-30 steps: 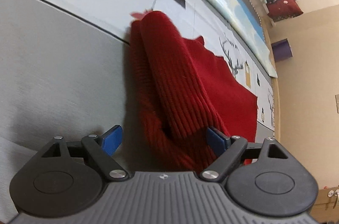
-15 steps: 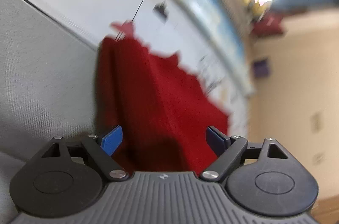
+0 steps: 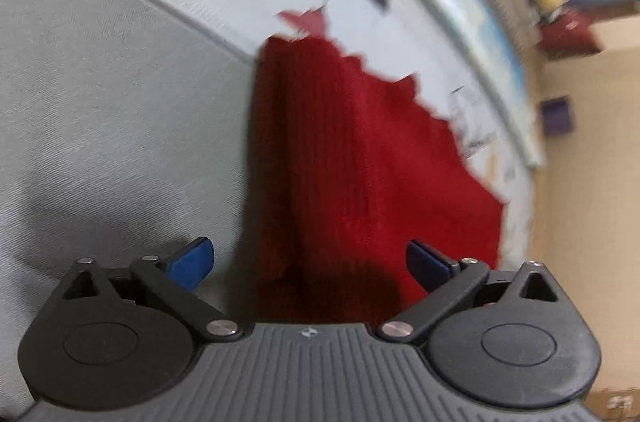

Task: Fold small clothes

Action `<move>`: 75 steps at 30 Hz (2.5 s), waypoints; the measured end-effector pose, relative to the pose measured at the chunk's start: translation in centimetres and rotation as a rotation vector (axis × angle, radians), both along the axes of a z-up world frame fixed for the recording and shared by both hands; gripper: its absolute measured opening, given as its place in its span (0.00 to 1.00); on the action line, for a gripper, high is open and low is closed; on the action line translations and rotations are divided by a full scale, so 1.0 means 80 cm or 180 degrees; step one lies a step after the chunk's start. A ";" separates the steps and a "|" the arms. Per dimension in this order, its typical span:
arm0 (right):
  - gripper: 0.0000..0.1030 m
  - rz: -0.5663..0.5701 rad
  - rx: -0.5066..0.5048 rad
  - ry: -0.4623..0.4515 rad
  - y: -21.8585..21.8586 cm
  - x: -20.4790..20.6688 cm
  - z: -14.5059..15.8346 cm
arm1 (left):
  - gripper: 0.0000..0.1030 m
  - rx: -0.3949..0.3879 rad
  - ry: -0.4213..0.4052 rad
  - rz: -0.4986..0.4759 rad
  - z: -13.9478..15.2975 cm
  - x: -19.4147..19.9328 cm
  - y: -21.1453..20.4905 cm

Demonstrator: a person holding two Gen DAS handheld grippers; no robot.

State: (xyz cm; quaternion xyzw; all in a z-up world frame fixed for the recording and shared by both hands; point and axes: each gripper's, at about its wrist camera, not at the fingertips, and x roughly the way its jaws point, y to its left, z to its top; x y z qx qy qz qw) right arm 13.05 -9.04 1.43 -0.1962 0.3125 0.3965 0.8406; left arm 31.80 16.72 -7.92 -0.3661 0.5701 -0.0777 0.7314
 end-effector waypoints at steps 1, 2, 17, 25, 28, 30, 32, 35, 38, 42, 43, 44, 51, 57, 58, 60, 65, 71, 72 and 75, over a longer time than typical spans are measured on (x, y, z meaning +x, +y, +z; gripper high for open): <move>0.14 0.0006 0.0003 0.0004 0.000 0.000 0.000 | 0.99 -0.0061 -0.0032 -0.0017 -0.002 0.001 -0.001; 0.14 0.0017 0.0003 0.0011 -0.001 0.000 -0.001 | 0.99 -0.0088 -0.0014 -0.0063 -0.007 0.001 -0.003; 0.14 0.0047 0.0090 0.0203 0.002 0.013 -0.007 | 0.64 0.0070 0.0290 -0.0558 -0.048 0.030 -0.042; 0.14 0.0019 0.0250 0.0275 0.016 0.028 -0.003 | 0.38 0.0001 -0.0055 -0.0397 -0.011 0.018 -0.015; 0.14 -0.0070 0.0551 0.0349 0.022 0.042 0.013 | 0.37 -0.0010 -0.0271 -0.0255 0.019 0.008 0.008; 0.14 -0.0079 0.0766 0.0372 0.026 0.047 0.025 | 0.37 0.0005 -0.0395 -0.0187 0.039 -0.002 0.024; 0.14 -0.0044 0.0952 0.0364 0.029 0.047 0.035 | 0.37 0.0033 -0.0463 -0.0144 0.055 -0.013 0.040; 0.14 0.0047 0.1086 0.0342 0.033 0.043 0.043 | 0.37 0.0116 -0.0491 -0.0140 0.069 -0.027 0.055; 0.14 0.0111 0.1047 0.0303 0.034 0.035 0.044 | 0.37 0.0267 -0.0468 -0.0220 0.079 -0.028 0.046; 0.14 0.0049 0.0979 0.0245 0.019 0.033 0.046 | 0.36 0.0384 -0.0557 -0.0345 0.092 -0.025 0.018; 0.14 0.0012 0.0972 0.0235 0.012 0.031 0.047 | 0.36 0.0383 -0.0578 -0.0359 0.094 -0.023 0.010; 0.14 -0.0038 0.0967 0.0223 0.003 0.028 0.049 | 0.36 0.0376 -0.0601 -0.0374 0.098 -0.021 0.000; 0.14 -0.0531 0.0915 0.0065 -0.069 0.015 0.057 | 0.35 0.0290 -0.0840 -0.0630 0.116 -0.012 -0.090; 0.13 -0.1110 0.0831 -0.0031 -0.144 0.002 0.060 | 0.43 0.0155 -0.1076 -0.0916 0.128 -0.011 -0.173; 0.13 -0.1266 0.0790 -0.0010 -0.158 0.001 0.058 | 0.49 0.0135 -0.1092 -0.0961 0.128 -0.010 -0.182; 0.13 -0.1531 0.0665 0.0087 -0.175 0.002 0.049 | 0.56 0.0051 -0.1059 -0.1031 0.125 -0.008 -0.195; 0.12 -0.2280 0.0414 0.0693 -0.217 0.021 0.002 | 0.57 0.0120 -0.1051 -0.1059 0.121 -0.009 -0.204; 0.13 -0.3050 0.0540 0.1311 -0.273 0.037 -0.045 | 0.57 0.0325 -0.0954 -0.1037 0.113 -0.007 -0.192; 0.13 -0.3062 0.0586 0.1357 -0.273 0.038 -0.047 | 0.57 0.0361 -0.0930 -0.1052 0.113 -0.006 -0.188; 0.19 -0.3044 0.0844 0.1529 -0.272 0.045 -0.051 | 0.57 0.0428 -0.0892 -0.1058 0.110 -0.004 -0.180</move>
